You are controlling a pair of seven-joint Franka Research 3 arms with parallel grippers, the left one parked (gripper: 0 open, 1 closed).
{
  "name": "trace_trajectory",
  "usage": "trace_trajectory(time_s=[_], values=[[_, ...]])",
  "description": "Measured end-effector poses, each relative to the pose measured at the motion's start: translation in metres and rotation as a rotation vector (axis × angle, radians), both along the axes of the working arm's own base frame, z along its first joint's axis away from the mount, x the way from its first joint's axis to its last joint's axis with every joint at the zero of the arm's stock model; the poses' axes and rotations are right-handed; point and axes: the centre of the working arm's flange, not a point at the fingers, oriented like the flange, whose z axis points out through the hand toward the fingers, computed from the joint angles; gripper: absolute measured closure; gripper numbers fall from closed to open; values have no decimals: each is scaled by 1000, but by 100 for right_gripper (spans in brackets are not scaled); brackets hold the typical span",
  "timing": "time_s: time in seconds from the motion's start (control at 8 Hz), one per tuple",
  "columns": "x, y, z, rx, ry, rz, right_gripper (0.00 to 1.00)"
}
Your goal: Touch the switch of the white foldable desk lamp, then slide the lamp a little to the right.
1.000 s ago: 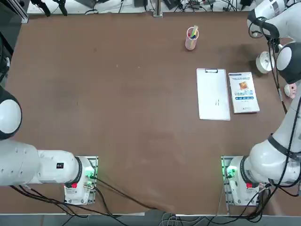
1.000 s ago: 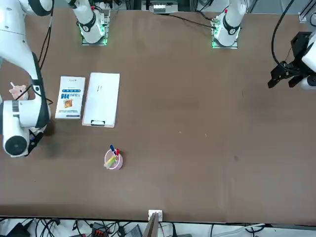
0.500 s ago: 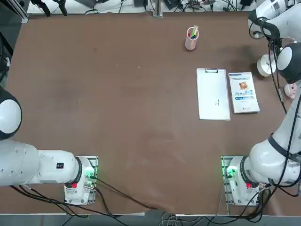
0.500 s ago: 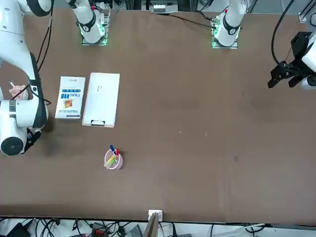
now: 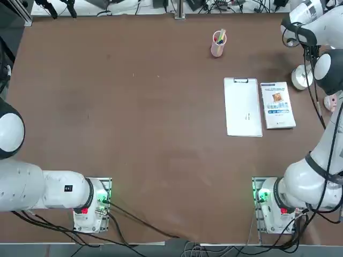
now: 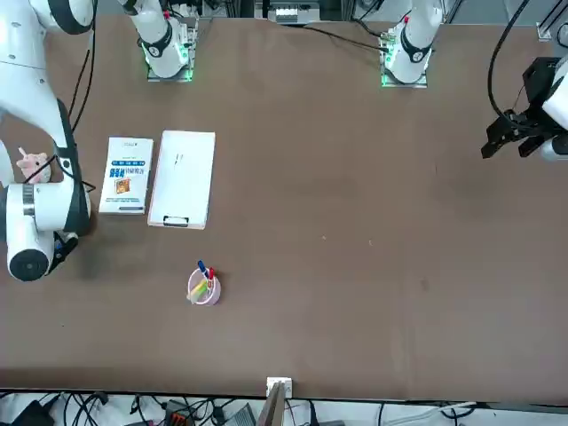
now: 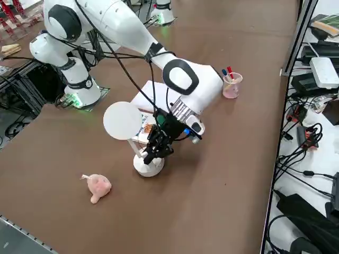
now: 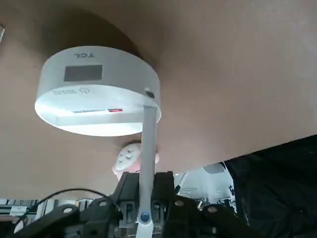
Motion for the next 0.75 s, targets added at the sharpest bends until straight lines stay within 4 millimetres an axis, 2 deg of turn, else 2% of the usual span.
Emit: trace_trajectory(time_s=[0.5, 0.75], values=[[1, 3, -9, -11, -23, -16, 82], [2, 3, -10, -11, -26, -16, 50]])
